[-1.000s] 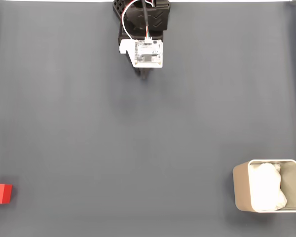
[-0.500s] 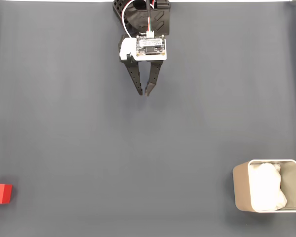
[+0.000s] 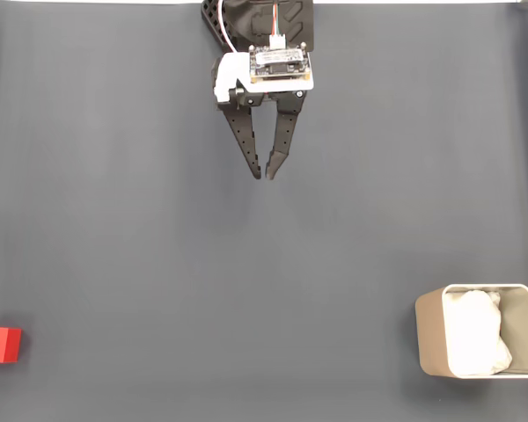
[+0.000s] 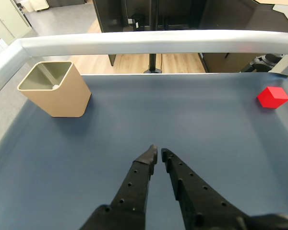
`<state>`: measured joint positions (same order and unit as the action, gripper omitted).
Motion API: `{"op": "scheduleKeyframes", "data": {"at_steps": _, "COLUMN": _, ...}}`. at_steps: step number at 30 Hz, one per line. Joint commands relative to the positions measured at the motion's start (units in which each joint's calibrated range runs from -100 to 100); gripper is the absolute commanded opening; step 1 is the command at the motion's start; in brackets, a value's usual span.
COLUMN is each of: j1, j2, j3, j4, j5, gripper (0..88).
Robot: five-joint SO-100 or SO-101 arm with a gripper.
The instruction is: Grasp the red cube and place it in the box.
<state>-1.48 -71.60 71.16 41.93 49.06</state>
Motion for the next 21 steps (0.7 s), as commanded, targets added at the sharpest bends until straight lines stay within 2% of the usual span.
{"op": "scheduleKeyframes", "data": {"at_steps": 1, "j1": 0.6, "j2": 8.2, "j3": -15.4, "j4": 0.1, "j5": -0.8, "gripper": 0.0}}
{"op": "scheduleKeyframes", "data": {"at_steps": 21, "j1": 15.9, "j2": 32.1, "j3": -45.7, "j4": 4.4, "j5": -1.3, "gripper": 0.0}}
